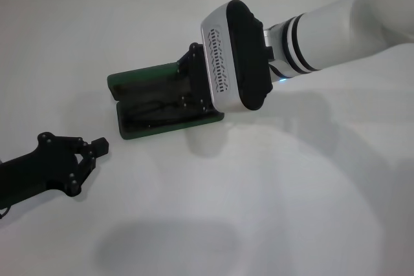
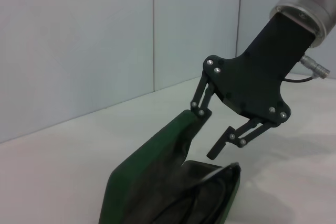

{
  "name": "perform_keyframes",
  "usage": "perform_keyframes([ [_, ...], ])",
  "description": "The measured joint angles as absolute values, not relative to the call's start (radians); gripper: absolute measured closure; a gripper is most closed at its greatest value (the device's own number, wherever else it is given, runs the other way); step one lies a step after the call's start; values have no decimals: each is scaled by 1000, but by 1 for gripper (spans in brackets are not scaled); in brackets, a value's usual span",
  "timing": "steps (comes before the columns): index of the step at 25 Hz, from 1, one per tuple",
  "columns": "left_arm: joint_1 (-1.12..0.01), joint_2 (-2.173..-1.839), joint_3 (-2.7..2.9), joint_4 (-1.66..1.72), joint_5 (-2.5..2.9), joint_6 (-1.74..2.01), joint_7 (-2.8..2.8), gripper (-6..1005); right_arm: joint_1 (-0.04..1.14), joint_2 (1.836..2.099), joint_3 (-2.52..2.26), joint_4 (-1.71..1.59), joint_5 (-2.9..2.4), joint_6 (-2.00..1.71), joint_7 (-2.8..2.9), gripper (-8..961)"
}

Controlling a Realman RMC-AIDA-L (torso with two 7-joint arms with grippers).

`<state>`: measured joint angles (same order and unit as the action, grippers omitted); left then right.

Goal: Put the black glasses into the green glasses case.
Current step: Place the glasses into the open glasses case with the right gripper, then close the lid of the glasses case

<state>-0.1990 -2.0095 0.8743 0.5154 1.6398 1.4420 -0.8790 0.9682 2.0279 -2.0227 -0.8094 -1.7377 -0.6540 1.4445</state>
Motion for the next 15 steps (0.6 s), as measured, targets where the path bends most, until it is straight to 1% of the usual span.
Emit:
perform_keyframes([
  [6,-201,-2010,874,515,1640,1443,-879,949,966,2028,-2014,-816,-1722,-656,1442,652],
  [10,-200,-2009,874,515,1640,1449,-881,949,930,2028,-1949,-864,-1687,-718,1438,651],
  [12,-200,-2007,874,514,1640,1457,-889,948,892,2028,-1874,-900,-1674,-805,1434,651],
  [15,-199,-2004,872,514,1640,1473,-895,948,833,2028,-1743,-937,-1647,-947,1434,625],
])
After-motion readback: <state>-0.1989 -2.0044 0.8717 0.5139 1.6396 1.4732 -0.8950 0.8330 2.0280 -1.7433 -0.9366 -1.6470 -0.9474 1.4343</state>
